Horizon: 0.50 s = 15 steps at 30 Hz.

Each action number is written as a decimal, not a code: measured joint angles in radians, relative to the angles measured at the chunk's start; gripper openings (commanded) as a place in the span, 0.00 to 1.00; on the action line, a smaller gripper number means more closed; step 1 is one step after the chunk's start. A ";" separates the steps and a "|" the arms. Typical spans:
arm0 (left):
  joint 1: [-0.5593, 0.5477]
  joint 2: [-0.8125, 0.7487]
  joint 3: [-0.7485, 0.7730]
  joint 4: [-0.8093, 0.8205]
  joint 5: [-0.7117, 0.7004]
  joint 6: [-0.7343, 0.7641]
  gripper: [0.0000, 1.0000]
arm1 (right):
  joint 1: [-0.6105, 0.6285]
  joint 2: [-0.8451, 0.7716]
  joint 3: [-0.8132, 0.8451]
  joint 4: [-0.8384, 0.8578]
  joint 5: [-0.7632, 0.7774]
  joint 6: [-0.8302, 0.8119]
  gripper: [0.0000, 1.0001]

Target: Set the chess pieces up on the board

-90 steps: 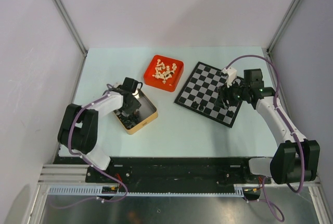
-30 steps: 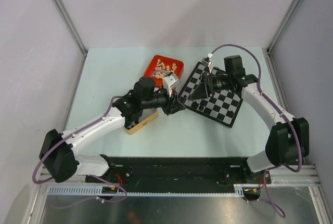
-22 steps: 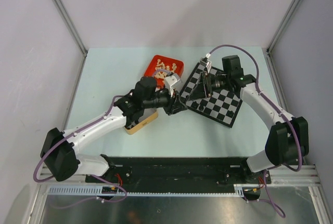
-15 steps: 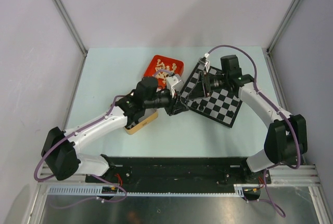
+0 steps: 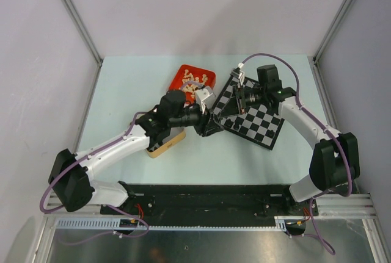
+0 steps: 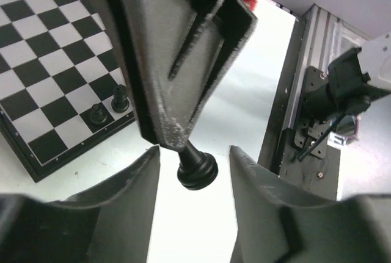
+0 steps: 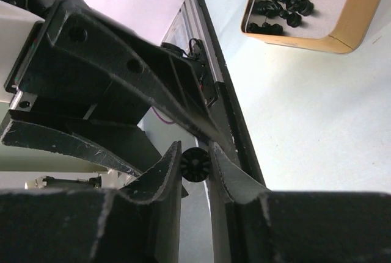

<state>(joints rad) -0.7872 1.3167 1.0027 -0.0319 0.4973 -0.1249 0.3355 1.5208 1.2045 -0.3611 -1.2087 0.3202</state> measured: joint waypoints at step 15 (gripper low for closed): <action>0.208 -0.381 -0.246 0.031 -0.232 -0.090 1.00 | -0.071 -0.113 -0.010 -0.180 0.298 -0.370 0.11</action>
<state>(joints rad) -0.5789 0.9352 0.7563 -0.0010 0.2649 -0.2150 0.2646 1.4082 1.1942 -0.5411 -0.9108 -0.0502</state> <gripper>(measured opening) 0.995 0.235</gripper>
